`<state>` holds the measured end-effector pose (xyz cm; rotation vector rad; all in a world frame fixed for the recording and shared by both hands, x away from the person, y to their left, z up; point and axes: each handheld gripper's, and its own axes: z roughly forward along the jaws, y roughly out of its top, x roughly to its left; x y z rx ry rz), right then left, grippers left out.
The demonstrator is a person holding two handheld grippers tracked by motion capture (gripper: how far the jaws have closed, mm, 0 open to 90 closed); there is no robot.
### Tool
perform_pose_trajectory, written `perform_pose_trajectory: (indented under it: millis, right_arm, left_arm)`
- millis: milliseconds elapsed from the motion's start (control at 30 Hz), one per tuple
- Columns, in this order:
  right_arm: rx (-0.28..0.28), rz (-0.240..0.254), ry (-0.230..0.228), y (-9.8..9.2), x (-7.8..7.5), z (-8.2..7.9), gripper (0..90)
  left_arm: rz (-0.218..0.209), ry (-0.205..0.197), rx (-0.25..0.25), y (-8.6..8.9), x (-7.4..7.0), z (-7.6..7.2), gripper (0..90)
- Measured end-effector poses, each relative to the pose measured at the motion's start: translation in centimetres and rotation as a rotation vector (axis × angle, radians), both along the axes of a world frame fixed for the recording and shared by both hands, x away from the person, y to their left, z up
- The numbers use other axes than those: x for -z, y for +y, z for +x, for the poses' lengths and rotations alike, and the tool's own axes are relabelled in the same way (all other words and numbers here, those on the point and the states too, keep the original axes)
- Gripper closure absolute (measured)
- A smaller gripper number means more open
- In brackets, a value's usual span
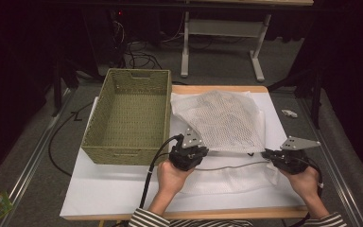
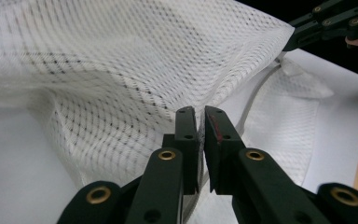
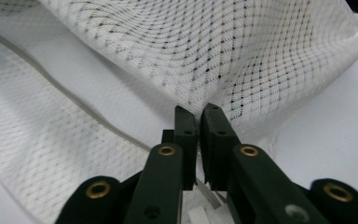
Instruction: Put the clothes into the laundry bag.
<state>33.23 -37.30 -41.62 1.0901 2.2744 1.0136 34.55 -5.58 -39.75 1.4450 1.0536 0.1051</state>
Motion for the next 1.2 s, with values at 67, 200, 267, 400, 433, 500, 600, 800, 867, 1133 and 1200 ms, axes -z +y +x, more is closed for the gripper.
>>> perform_pose_trajectory:
  millis: [67,200,267,400,433,500,600,800,867,1133,1200]
  right_arm:
    - [0.008,0.004,0.003,-0.1,0.2,0.1,81.0]
    - [0.054,0.006,-0.006,-0.6,0.6,0.2,70.5]
    - [0.070,0.006,-0.014,-0.9,0.5,-0.1,66.8]
    - [0.090,0.006,-0.041,-1.3,0.5,-1.0,60.0]
    - [0.094,-0.003,-0.051,-1.5,0.7,-1.3,57.4]
    - [0.108,-0.003,-0.063,-1.6,1.0,-1.8,53.2]
    - [0.113,-0.004,-0.061,-1.6,1.6,-2.3,49.4]
    - [0.129,-0.033,-0.011,-1.3,3.7,-1.7,46.7]
    - [0.129,-0.035,-0.007,-1.3,3.9,-1.5,47.8]
    - [0.092,-0.066,0.042,-1.0,5.3,0.2,79.2]
    - [0.082,-0.052,0.033,-1.2,5.3,0.1,90.0]
  left_arm:
    - [-0.006,0.009,-0.008,0.2,0.3,-0.1,82.1]
    - [0.010,0.003,-0.026,1.0,1.2,-1.0,77.3]
    - [0.016,-0.009,-0.040,1.3,1.6,-1.5,73.0]
    - [0.040,-0.040,-0.091,1.7,2.6,-2.3,61.1]
    - [0.051,-0.052,-0.103,1.8,2.8,-2.4,58.1]
    - [0.064,-0.070,-0.125,1.9,3.3,-2.7,53.9]
    - [0.081,-0.094,-0.157,1.9,3.7,-3.1,50.2]
    - [0.096,-0.084,-0.197,2.4,4.9,-3.2,48.6]
    - [0.111,-0.084,-0.201,2.5,5.2,-3.1,48.7]
    - [0.142,-0.069,-0.233,2.5,6.3,-2.5,60.8]
    - [0.147,-0.067,-0.227,2.5,6.4,-2.5,75.1]
